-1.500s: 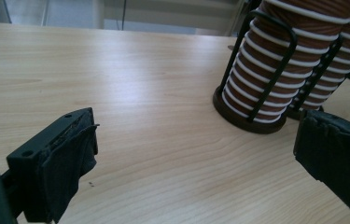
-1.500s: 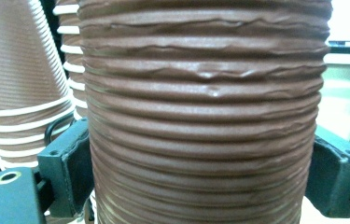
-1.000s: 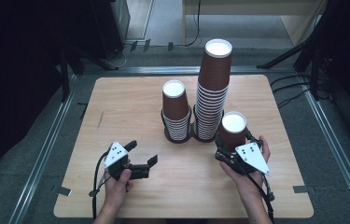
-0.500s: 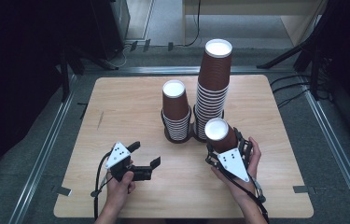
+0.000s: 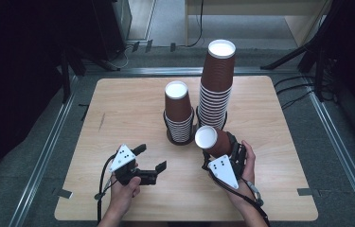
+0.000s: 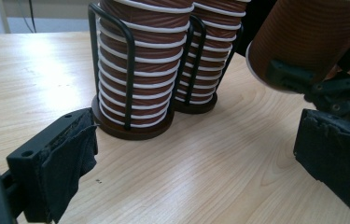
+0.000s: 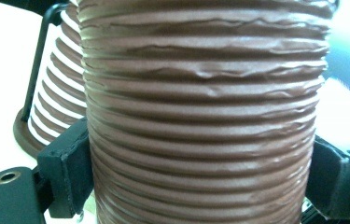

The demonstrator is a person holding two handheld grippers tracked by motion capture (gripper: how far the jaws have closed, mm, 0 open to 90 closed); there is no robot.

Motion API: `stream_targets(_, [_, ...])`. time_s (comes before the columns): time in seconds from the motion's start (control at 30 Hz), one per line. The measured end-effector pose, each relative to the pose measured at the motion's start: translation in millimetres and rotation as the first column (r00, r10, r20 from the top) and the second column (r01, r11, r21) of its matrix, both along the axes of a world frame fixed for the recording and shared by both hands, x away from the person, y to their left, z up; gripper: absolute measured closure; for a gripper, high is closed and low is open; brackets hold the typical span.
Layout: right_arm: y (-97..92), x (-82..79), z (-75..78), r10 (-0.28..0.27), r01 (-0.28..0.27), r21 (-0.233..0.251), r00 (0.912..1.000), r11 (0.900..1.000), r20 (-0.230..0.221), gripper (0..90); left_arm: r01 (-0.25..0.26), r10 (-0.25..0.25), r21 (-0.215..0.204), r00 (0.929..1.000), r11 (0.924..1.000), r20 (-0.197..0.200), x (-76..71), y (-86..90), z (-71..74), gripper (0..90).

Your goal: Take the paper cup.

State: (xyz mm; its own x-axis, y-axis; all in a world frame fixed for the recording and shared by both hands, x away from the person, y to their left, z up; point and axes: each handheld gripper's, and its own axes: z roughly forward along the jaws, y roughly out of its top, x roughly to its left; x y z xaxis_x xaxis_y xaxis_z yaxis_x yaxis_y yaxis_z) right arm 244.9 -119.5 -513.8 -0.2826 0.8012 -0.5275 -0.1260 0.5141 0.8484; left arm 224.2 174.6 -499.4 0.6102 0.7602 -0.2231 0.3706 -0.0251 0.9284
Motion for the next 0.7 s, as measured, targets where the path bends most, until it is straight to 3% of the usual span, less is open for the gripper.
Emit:
stream_targets(0.23, [8.5,-3.5,-5.4,0.024,-0.022,-0.095,0.9993,0.9952,0.027,11.6,0.018,-0.018,-0.009,0.9998,0.9998,0.004,-1.7,-3.5,2.3,0.0])
stream_targets(0.27, [10.9,-4.4,-6.5,0.033,-0.028,-0.132,0.9987,0.9909,0.038,11.6,0.024,-0.024,-0.005,0.9997,0.9997,0.007,-2.0,-4.3,2.8,0.0])
stream_targets(0.4, [14.6,-6.0,-8.3,0.043,-0.034,-0.164,0.998,0.9858,0.047,11.6,0.042,-0.042,-0.003,0.999,0.9991,0.014,-3.8,-8.5,4.8,0.0])
stream_targets(0.63, [20.9,-9.0,-12.5,0.066,-0.045,-0.247,0.995,0.9679,0.075,11.6,0.074,-0.074,-0.008,0.997,0.9972,0.022,-6.0,-13.9,6.2,0.0])
stream_targets(0.7, [23.7,-10.7,-14.7,0.081,-0.054,-0.285,0.9931,0.9569,0.084,11.5,0.084,-0.084,-0.005,0.9963,0.9964,0.02,-6.9,-16.2,6.2,0.0])
